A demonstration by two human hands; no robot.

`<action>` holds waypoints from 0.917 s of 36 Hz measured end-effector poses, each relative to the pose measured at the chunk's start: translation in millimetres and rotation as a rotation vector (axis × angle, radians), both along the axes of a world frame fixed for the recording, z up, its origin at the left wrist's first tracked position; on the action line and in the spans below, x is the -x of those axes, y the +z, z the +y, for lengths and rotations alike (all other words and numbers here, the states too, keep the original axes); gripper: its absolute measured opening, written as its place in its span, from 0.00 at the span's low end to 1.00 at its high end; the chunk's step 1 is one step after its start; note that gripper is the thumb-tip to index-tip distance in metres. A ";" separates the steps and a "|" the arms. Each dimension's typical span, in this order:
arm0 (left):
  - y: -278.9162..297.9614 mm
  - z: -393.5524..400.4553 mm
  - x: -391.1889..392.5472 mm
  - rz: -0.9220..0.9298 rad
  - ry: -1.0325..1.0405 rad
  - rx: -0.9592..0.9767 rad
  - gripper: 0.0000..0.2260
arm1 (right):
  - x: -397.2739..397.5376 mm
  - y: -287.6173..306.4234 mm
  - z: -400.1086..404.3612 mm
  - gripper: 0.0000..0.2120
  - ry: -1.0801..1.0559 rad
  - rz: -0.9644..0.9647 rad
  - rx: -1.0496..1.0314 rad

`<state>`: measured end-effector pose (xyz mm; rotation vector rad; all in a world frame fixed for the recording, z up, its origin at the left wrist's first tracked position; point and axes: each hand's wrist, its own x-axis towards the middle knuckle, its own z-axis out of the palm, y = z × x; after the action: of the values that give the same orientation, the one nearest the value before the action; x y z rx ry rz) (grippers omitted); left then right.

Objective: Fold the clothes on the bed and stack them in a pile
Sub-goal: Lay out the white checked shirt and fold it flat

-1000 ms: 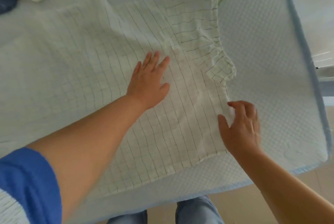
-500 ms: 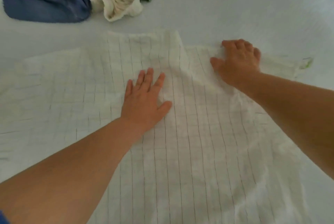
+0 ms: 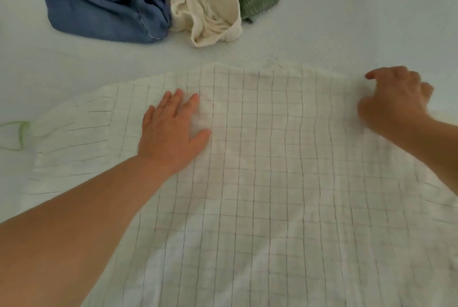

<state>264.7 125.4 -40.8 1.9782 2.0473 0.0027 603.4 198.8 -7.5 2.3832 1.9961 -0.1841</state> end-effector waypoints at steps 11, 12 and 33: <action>21.6 90.1 22.7 0.082 0.079 0.141 0.31 | 77.9 4.8 57.7 0.20 0.160 0.203 0.289; 24.5 90.3 21.9 0.053 0.083 0.137 0.27 | 77.0 7.0 55.1 0.17 0.179 0.259 0.273; 34.4 -33.2 -14.7 0.042 -0.277 0.054 0.30 | 55.9 3.4 -69.6 0.19 0.714 0.119 0.154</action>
<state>279.4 92.2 -6.4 2.2271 1.7600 -0.1521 547.5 129.2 -4.1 1.4748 2.6162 -0.4345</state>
